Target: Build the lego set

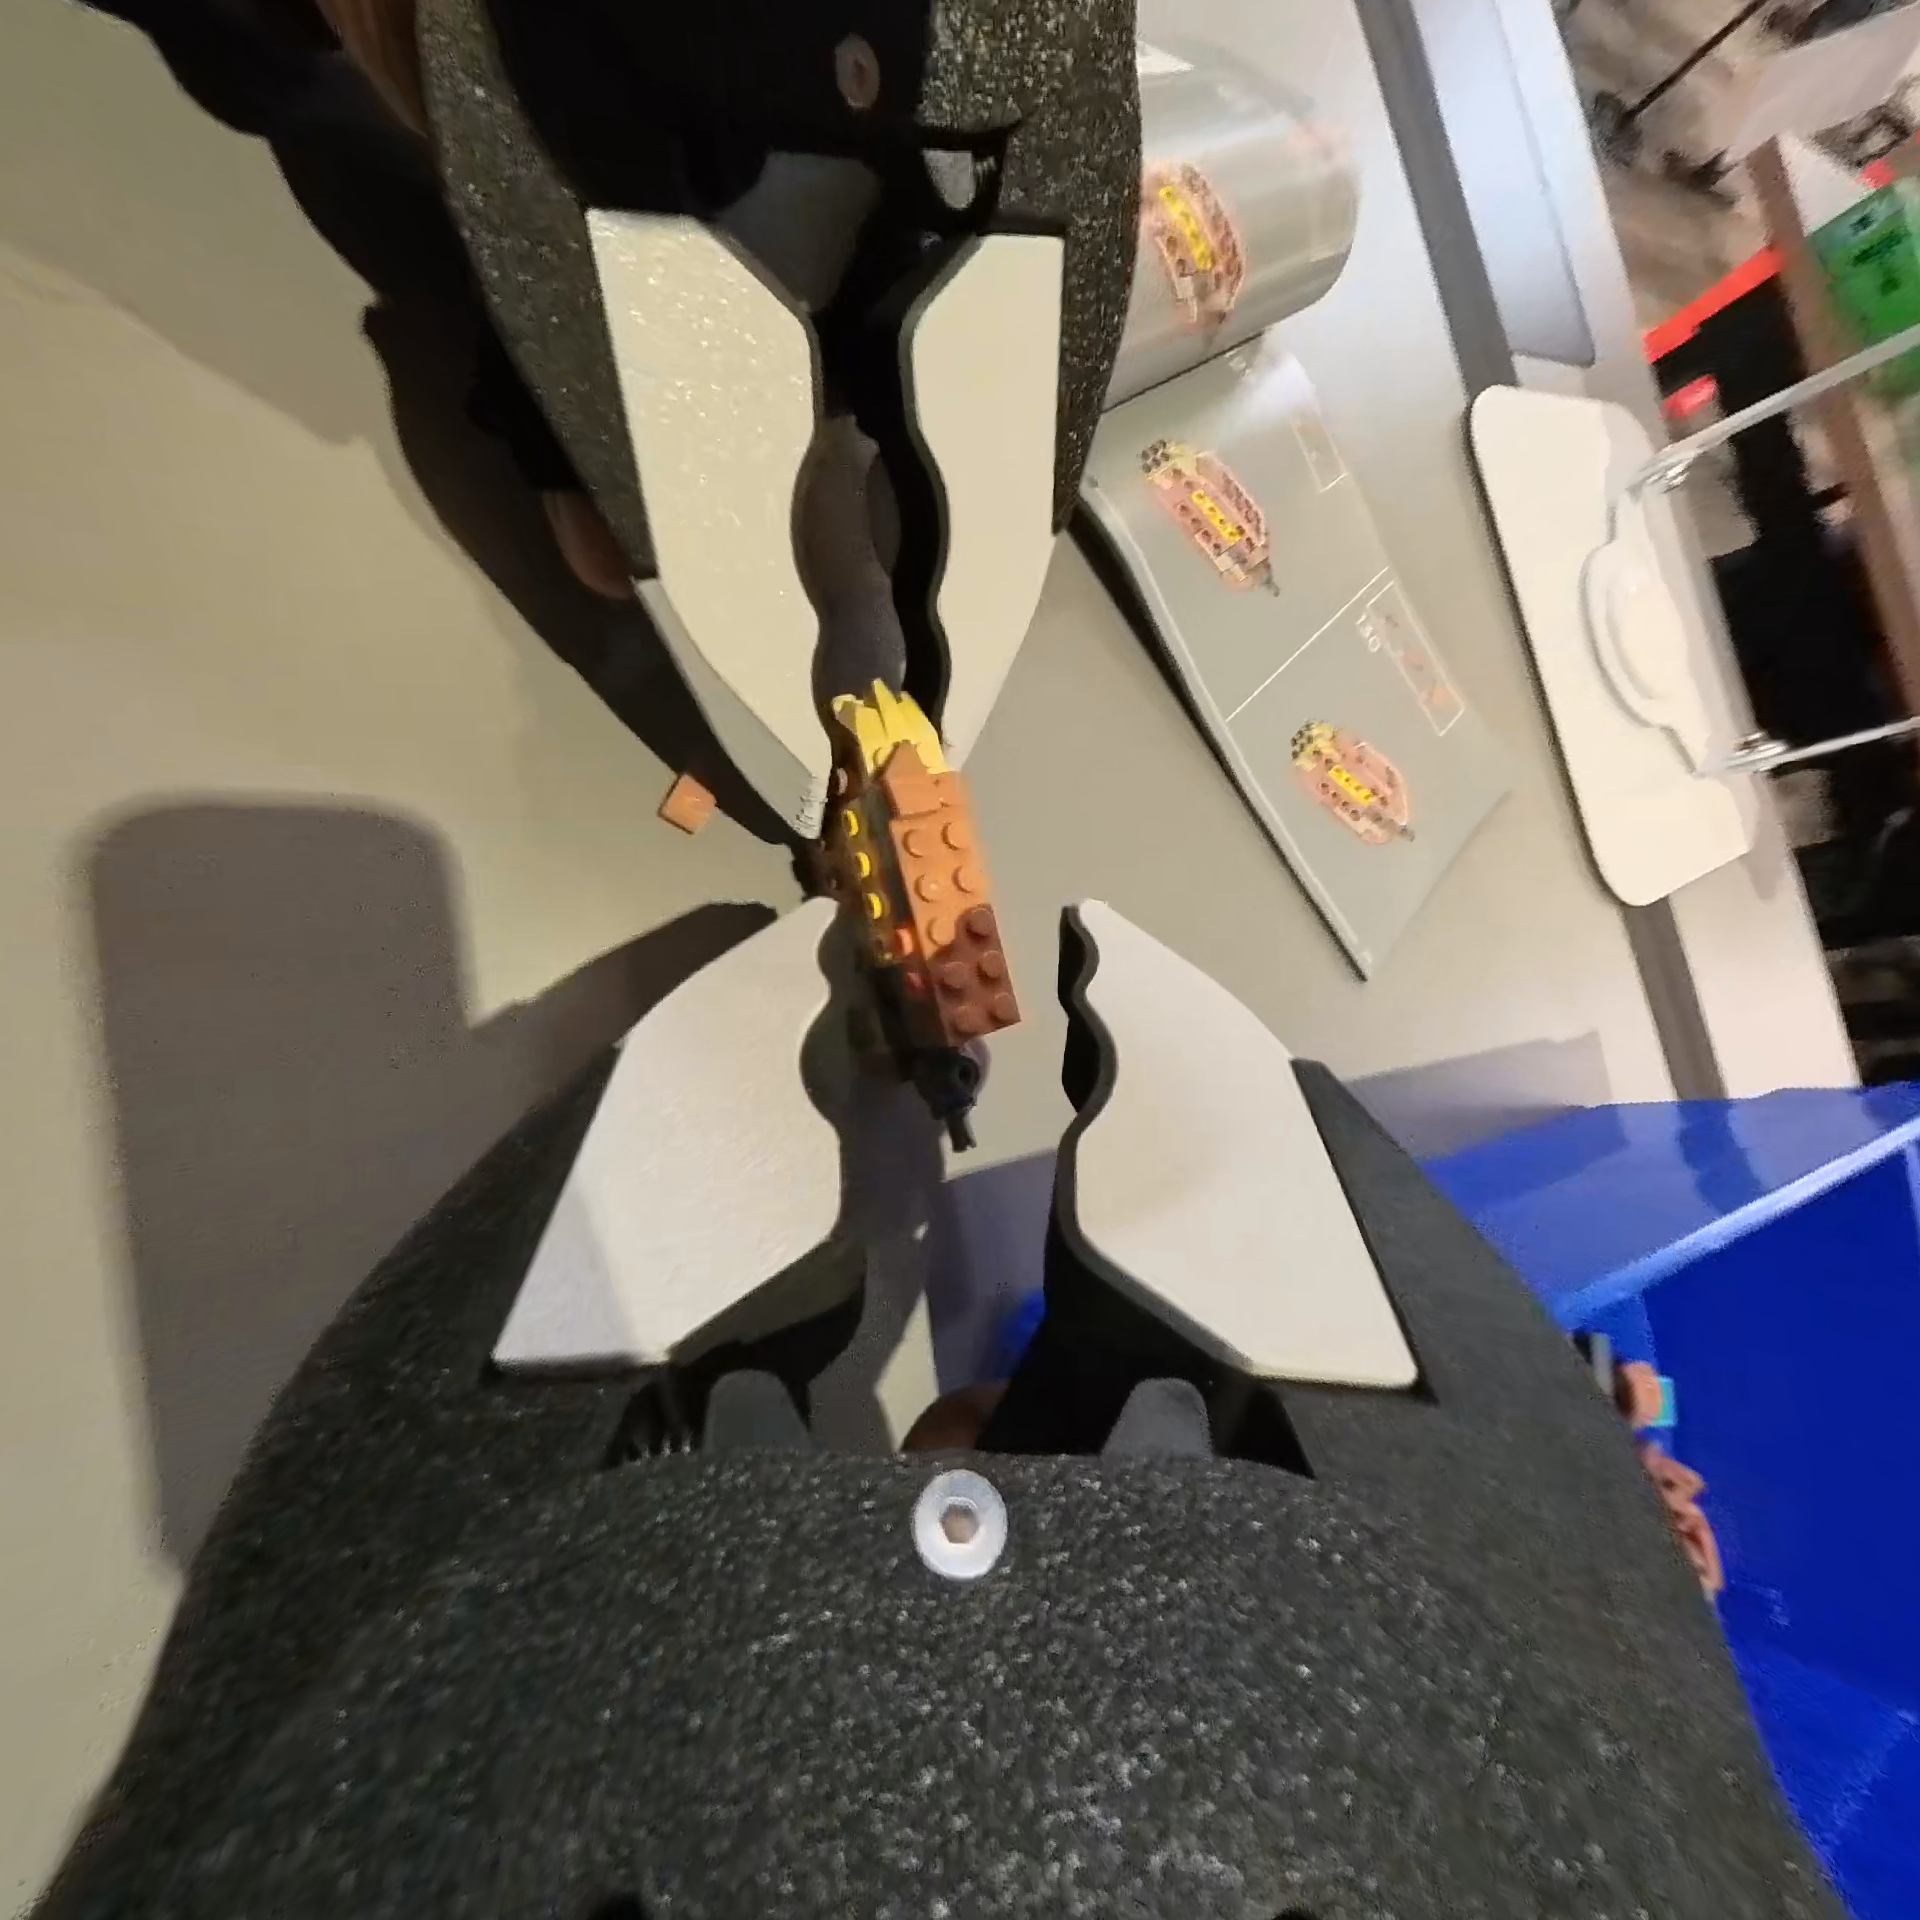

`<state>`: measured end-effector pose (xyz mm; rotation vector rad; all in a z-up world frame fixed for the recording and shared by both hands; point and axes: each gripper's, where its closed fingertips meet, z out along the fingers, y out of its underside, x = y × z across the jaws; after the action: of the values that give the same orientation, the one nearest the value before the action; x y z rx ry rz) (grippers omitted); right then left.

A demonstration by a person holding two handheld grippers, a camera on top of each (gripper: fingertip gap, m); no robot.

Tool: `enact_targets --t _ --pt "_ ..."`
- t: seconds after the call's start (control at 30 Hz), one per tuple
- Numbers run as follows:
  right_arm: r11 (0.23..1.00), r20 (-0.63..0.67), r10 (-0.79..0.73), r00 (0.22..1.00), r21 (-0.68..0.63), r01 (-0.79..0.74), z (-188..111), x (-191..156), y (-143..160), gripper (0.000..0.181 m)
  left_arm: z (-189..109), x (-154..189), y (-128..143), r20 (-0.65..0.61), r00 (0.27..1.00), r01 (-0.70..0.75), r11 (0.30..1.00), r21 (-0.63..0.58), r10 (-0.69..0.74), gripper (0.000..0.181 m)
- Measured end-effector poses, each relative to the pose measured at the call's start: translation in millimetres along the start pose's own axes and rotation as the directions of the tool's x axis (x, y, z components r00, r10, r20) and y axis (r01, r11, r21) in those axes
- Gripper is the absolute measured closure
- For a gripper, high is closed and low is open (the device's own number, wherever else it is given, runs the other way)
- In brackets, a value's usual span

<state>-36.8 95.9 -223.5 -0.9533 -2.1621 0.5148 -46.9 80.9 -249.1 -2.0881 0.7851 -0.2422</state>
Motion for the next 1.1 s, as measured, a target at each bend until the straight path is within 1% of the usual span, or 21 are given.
enact_targets --t 0.1,0.2,0.37,0.47,0.57,1.0,1.1 --pt "0.999 0.073 0.044 0.996 -0.029 -0.042 2.2 -3.5 1.9 0.143 -0.2 2.5 0.2 -0.011 1.0 -0.016 1.0 0.001 0.016 0.159" --pt "0.997 0.137 0.054 0.989 -0.064 -0.046 3.5 -8.6 4.7 0.146 -0.4 4.6 0.4 -0.022 0.999 -0.028 1.0 0.0 0.028 0.159" --pt "0.993 0.193 0.072 0.979 -0.108 -0.051 7.3 -15.5 8.8 0.15 -0.3 6.6 1.0 -0.034 0.999 -0.037 0.999 -0.003 0.037 0.159" --pt "0.992 0.191 0.063 0.98 -0.115 -0.042 9.9 -16.0 10.3 0.151 -0.3 7.1 1.4 -0.039 0.999 -0.038 0.999 -0.004 0.037 0.159" --pt "0.993 0.19 0.065 0.98 -0.112 -0.044 10.8 -15.2 10.3 0.155 0.1 7.8 1.9 -0.043 0.998 -0.039 0.999 -0.009 0.039 0.159" --pt "0.996 0.217 0.082 0.973 -0.062 -0.07 11.1 -17.0 8.1 0.158 -1.0 7.0 3.2 -0.042 0.999 -0.031 0.999 -0.011 0.03 0.158" --pt "0.996 0.221 0.088 0.971 -0.048 -0.079 11.1 -16.7 6.6 0.158 -3.1 6.5 5.7 -0.047 0.999 -0.015 1.0 -0.018 0.014 0.154"
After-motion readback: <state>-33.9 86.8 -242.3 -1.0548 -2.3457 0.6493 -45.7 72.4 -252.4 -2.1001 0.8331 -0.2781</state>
